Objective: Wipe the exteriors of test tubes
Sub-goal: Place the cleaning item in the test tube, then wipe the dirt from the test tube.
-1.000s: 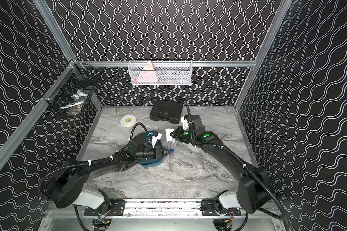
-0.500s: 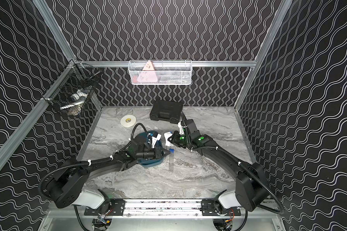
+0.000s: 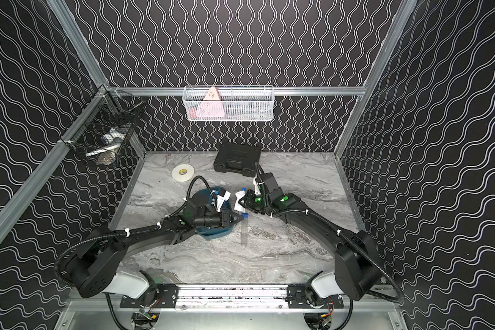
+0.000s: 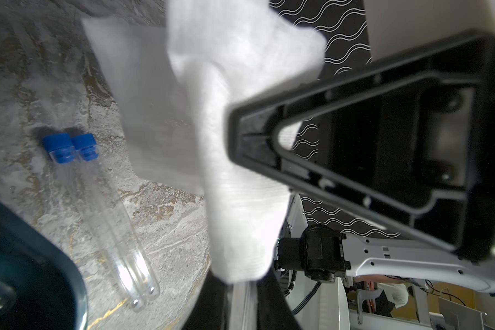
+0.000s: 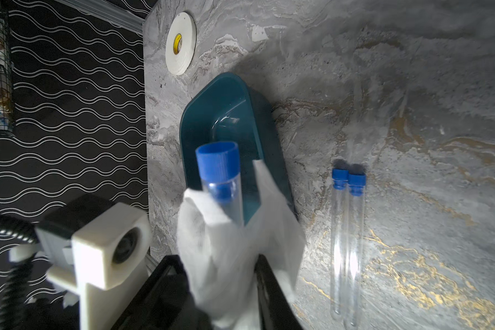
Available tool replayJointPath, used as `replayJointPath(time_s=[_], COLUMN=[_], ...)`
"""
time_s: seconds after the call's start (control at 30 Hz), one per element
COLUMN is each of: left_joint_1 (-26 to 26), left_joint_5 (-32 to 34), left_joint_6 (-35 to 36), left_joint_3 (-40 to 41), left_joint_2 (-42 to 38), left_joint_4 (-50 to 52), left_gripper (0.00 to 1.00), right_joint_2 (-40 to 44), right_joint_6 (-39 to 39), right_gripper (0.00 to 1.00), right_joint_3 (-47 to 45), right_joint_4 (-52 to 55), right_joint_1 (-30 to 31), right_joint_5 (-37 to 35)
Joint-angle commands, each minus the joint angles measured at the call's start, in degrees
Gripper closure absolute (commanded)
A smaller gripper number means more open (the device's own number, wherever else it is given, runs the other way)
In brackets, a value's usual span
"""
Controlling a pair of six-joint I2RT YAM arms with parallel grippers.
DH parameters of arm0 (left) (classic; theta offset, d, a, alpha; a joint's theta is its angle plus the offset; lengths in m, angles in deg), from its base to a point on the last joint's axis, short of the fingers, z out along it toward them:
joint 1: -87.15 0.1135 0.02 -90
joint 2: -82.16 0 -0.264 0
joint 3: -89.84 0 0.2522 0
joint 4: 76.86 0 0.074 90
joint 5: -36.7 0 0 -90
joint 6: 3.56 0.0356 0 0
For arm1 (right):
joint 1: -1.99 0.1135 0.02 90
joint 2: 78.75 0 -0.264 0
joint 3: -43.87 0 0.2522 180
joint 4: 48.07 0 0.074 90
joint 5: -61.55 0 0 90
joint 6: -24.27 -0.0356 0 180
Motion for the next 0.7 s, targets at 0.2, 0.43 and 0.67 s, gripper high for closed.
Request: replayJointPath(time_s=[0.2,0.43,0.67], left_joint_1=[0.0,-0.1,-0.1], left_joint_5=[-1.1,-0.5,0.0], left_joint_6=[1.3,-0.3,-2.0], left_joint_3=[-0.5,0.3,0.9], left_joint_2=[-1.7,-2.1,-0.7], left_joint_4=[-1.6,-3.4,-5.9], left_gripper=[0.85,0.85,0.85], right_joint_2=[-4.6,-6.2,-2.6], right_joint_6=[1.3,2.6,-0.1], right_gripper=[0.78,0.79,0.8], right_joint_3=[1.5,1.7,-5.7], right_joint_4=[-6.6,-9.1,-12.9], right_joint_1=[-1.6,-2.8,2.9], right_joint_5=[-1.3,1.4,0.2])
